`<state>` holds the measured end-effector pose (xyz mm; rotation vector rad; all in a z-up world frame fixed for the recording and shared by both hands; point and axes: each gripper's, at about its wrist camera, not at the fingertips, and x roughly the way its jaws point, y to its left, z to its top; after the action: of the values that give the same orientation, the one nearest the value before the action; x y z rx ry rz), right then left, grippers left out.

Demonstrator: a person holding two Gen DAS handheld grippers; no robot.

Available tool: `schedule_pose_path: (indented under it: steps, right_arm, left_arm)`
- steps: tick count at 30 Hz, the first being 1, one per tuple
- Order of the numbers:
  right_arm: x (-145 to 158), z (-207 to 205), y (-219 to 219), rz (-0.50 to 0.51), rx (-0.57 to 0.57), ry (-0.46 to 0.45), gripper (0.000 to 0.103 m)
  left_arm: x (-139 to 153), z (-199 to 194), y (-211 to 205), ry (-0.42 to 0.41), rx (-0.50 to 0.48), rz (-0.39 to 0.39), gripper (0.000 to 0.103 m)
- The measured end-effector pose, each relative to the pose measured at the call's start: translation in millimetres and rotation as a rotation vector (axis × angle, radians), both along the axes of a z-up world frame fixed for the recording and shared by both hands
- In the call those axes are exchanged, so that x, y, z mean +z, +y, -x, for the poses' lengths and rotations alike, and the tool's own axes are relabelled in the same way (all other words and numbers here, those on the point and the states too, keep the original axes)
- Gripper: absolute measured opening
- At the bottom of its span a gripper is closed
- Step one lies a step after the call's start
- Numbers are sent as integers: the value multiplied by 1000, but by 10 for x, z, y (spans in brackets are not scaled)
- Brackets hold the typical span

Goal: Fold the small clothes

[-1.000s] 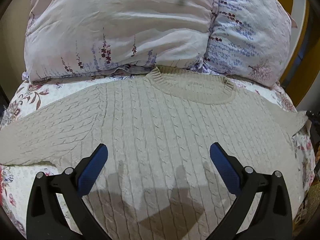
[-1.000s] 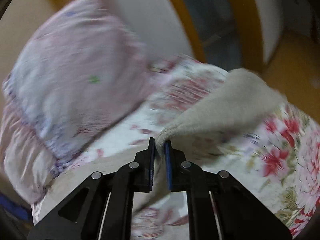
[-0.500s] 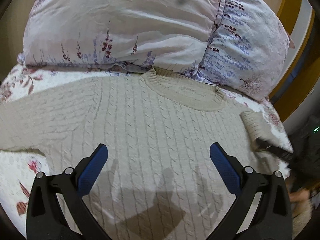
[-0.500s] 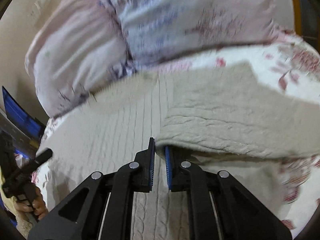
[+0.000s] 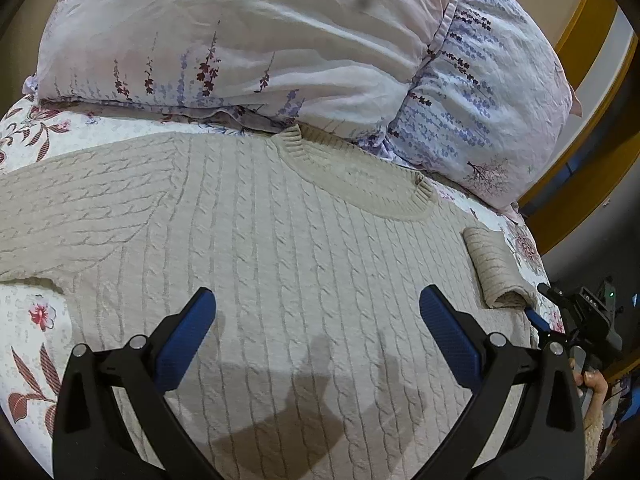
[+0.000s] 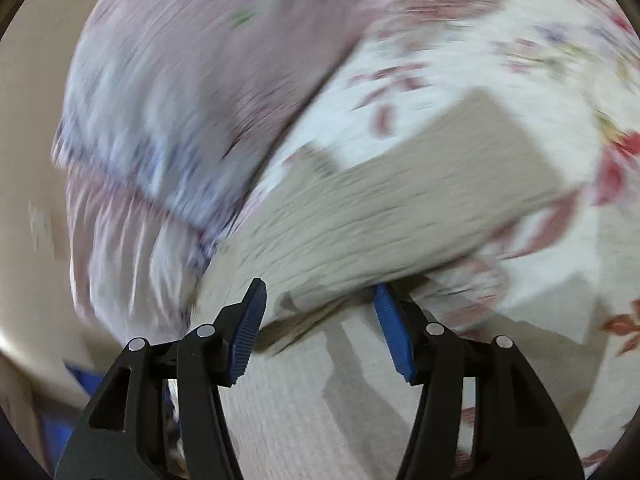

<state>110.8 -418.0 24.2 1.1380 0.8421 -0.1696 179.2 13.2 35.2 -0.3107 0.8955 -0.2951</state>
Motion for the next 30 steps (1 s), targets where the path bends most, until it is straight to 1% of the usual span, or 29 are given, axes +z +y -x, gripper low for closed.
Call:
schedule_pose_path:
  steps: [1,3,5,6,7,8,10,11,12,13,14,15,16,19,20,21,22,23,24,25,26,27,28,29,30]
  right_arm:
    - [-18,49,-48,0,-29,5,58]
    - [-12,92,-133,32,-75,17,56]
    - [-6,114,-196,78,-109,33,42]
    - [-10,113,-219,97,-117,41,38]
    - [-9,109,-249,127,-122,51,27]
    - [10,80,-264,172,-121,69,19]
    - [103,-3,-228,259,-94,76,11]
    - [179,-31,-178,296,-84,66,10]
    - [275,-74,-106,336,-69,45,10]
    - [442,-149,37,398,-36,1,9]
    - [541,-183,138,431,-9,-34,9]
    - [689,-252,279,464,30,-81,9]
    - [873,-346,497,494,94,-148,9]
    - [1173,-558,1102,511,277,-285,9]
    - [1203,-615,1255,505,328,-305,9]
    - [1201,-711,1484,490,409,-321,10]
    - [1164,-800,1692,471,491,-324,11]
    - [1068,-909,1961,443,599,-306,19]
    - [970,-982,2156,423,683,-275,26]
    - [828,-1028,2354,397,769,-227,37]
    - [772,-1033,2407,384,789,-208,39]
    - [690,-994,2406,350,788,-191,40]
    - [663,-975,2364,327,777,-186,45]
    - [625,-932,2242,282,740,-176,50]
    - [603,-910,2110,242,693,-163,52]
  left_arm:
    - [0,1,3,-1,0,-1,101]
    - [1,1,6,-3,5,-5,101]
    - [3,-3,28,-4,11,-3,101]
    - [4,-3,45,-5,11,1,101]
    - [4,-7,63,-6,13,7,101]
    - [4,-9,83,-6,14,12,101]
    - [7,-14,124,-6,15,23,101]
    - [9,-17,142,-6,16,28,101]
    - [11,-17,160,-8,16,36,101]
    - [14,-16,187,-11,17,48,101]
    - [15,-14,208,-12,21,58,101]
    - [16,-17,230,-12,23,72,101]
    - [15,-20,244,-10,24,84,101]
    - [1,-29,309,4,31,145,98]
    - [-6,-31,329,11,36,164,97]
    - [-13,-30,340,15,41,177,97]
    - [-24,-32,357,21,47,195,97]
    - [-41,-34,370,29,51,210,97]
    - [-55,-36,373,36,53,218,96]
    - [-75,-41,378,49,51,230,96]
    - [-91,-45,382,59,50,238,94]
    - [-110,-49,387,70,49,249,93]
    - [-127,-50,388,75,49,254,92]
    - [-141,-58,390,81,50,259,89]
    - [-155,-66,391,86,50,268,88]
